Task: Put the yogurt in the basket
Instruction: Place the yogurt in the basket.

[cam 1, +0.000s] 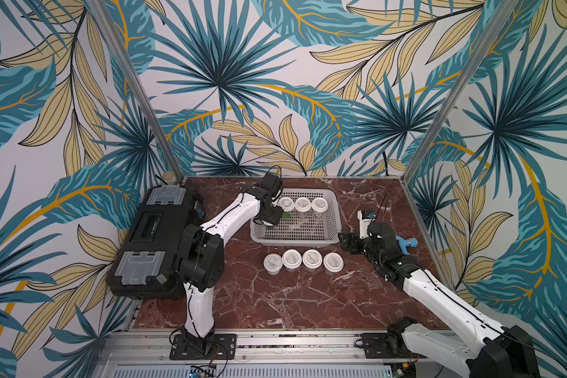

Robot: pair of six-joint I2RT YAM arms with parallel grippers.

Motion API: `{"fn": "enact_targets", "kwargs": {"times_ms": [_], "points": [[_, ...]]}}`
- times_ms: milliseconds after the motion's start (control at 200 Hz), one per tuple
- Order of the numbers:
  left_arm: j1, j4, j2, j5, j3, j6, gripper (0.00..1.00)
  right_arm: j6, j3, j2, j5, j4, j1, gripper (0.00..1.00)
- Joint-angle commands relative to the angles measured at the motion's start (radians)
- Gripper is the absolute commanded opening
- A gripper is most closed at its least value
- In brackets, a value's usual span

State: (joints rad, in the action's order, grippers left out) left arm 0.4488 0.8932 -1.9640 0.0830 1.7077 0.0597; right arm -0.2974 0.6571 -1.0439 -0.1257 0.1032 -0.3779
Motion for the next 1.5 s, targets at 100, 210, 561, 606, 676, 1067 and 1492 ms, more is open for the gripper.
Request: {"fn": "enact_targets", "kwargs": {"times_ms": [100,210,561,606,676,1067,1492], "points": [[-0.013,-0.031,-0.016,0.008,-0.039,0.008,0.68,-0.008,0.010,-0.004,0.008,0.006,-0.002,0.89],[-0.016,-0.041,-0.017,0.008,-0.052,0.008,0.68,-0.009,0.009,-0.002,0.007,0.006,-0.001,0.89],[-0.035,-0.077,-0.030,-0.008,-0.077,0.008,0.68,-0.009,0.007,0.002,0.005,0.006,-0.001,0.89],[-0.033,-0.079,-0.032,-0.009,-0.081,0.008,0.69,-0.009,0.007,0.004,0.004,0.006,-0.002,0.89],[-0.034,-0.085,-0.035,-0.007,-0.084,0.005,0.69,-0.010,0.006,0.005,0.005,0.006,-0.003,0.89],[-0.033,-0.091,-0.051,-0.016,-0.076,0.000,0.72,-0.010,0.006,0.005,0.005,0.006,-0.002,0.89],[-0.034,-0.087,-0.032,-0.043,-0.094,0.010,0.75,-0.010,0.006,0.005,0.005,0.004,-0.002,0.89]]}}
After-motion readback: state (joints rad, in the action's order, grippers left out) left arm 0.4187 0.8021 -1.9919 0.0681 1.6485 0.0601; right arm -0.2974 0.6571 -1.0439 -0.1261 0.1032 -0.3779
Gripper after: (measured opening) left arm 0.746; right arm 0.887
